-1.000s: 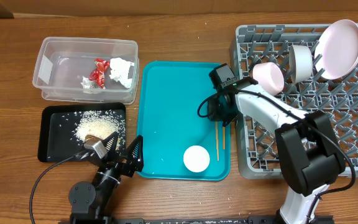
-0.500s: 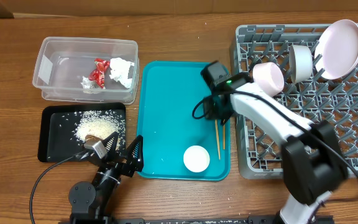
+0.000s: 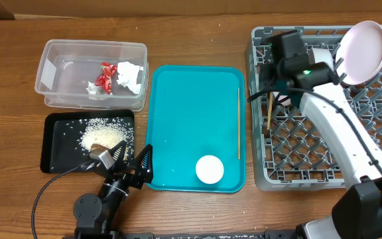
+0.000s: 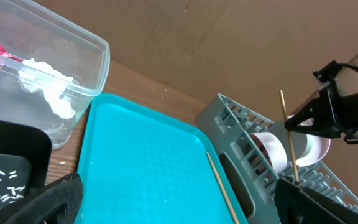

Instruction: Sort waste into correct bins and load items into the dishwasher

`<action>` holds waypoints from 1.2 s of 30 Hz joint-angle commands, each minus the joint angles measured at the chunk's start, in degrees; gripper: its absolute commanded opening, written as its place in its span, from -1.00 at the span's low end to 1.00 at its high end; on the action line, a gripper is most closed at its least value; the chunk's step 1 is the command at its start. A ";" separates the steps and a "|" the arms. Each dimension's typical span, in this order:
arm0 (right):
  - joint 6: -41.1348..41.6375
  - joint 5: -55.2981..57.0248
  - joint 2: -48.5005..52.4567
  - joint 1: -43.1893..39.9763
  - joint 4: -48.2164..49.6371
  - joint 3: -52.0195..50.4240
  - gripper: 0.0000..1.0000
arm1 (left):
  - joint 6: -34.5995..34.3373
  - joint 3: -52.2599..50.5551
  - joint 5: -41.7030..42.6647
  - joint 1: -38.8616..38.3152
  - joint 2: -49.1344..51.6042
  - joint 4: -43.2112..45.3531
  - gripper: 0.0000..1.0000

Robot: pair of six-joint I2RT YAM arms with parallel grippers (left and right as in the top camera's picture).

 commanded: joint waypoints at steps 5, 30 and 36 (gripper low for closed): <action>-2.95 -5.46 3.85 -0.02 -0.85 -0.59 -0.78 | -0.50 -0.20 0.85 0.22 -0.59 -0.04 1.00; 9.70 2.86 13.57 16.55 -3.69 -0.96 -0.01 | -0.50 -0.20 0.85 0.22 -0.59 -0.04 1.00; 10.29 2.91 18.71 14.75 -3.19 -0.96 -0.02 | -0.50 -0.20 0.85 0.22 -0.59 -0.04 1.00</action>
